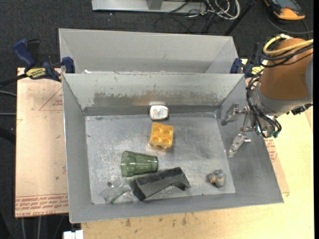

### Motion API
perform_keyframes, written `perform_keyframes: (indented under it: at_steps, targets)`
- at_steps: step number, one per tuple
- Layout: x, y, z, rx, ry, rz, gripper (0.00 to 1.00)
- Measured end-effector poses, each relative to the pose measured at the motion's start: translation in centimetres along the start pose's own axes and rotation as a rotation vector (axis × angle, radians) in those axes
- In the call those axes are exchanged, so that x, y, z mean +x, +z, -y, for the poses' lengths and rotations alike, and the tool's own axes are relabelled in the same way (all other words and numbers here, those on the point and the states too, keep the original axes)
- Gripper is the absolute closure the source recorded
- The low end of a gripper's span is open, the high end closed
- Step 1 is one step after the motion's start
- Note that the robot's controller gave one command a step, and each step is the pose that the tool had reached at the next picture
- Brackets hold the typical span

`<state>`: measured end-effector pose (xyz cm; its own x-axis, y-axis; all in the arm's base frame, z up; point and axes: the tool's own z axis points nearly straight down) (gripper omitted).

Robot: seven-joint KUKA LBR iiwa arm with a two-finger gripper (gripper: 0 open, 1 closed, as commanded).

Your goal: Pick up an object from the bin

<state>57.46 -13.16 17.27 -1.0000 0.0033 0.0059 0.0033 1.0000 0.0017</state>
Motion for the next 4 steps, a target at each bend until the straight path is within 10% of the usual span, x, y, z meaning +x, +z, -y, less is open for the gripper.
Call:
perform_keyframes:
  at_steps: [2,4]
  targets:
    - [-0.1,-0.4,-0.1,0.002,-0.005,0.008,0.00]
    - [5.1,4.7,-1.1,0.003,-0.093,0.014,0.00]
